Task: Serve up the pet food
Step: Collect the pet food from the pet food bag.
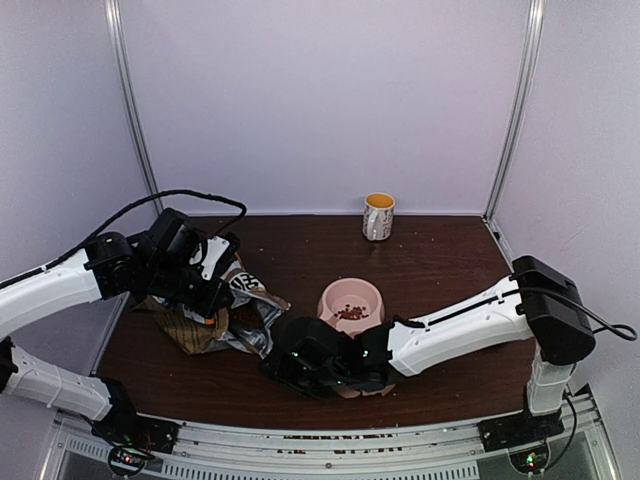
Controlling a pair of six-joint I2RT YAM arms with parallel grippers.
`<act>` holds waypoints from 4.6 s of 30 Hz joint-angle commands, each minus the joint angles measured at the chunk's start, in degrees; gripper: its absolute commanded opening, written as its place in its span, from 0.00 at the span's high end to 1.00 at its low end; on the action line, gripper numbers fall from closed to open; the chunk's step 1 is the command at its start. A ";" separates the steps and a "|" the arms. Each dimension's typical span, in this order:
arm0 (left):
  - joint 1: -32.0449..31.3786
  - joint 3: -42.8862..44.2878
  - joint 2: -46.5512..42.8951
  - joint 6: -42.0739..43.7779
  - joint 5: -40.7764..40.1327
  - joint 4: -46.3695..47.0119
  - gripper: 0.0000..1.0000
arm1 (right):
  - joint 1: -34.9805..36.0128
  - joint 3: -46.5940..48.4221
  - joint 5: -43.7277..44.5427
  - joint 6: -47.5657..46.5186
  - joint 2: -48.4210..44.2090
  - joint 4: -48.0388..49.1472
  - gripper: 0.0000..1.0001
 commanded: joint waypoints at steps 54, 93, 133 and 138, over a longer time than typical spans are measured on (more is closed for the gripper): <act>0.49 0.05 0.70 -0.59 -5.00 1.10 1.00 | 4.77 -5.60 28.00 -67.98 6.75 28.47 0.54; 0.49 -0.43 0.66 -0.85 -5.73 1.06 1.00 | 2.31 -4.16 23.95 -71.30 13.30 36.15 0.84; 0.49 4.86 1.60 1.96 -4.03 -0.13 1.00 | -3.13 20.86 14.48 -47.77 2.23 -20.96 1.00; 0.49 6.33 2.11 2.82 -2.77 -0.10 1.00 | -5.44 25.37 11.31 -43.99 5.65 -22.52 1.00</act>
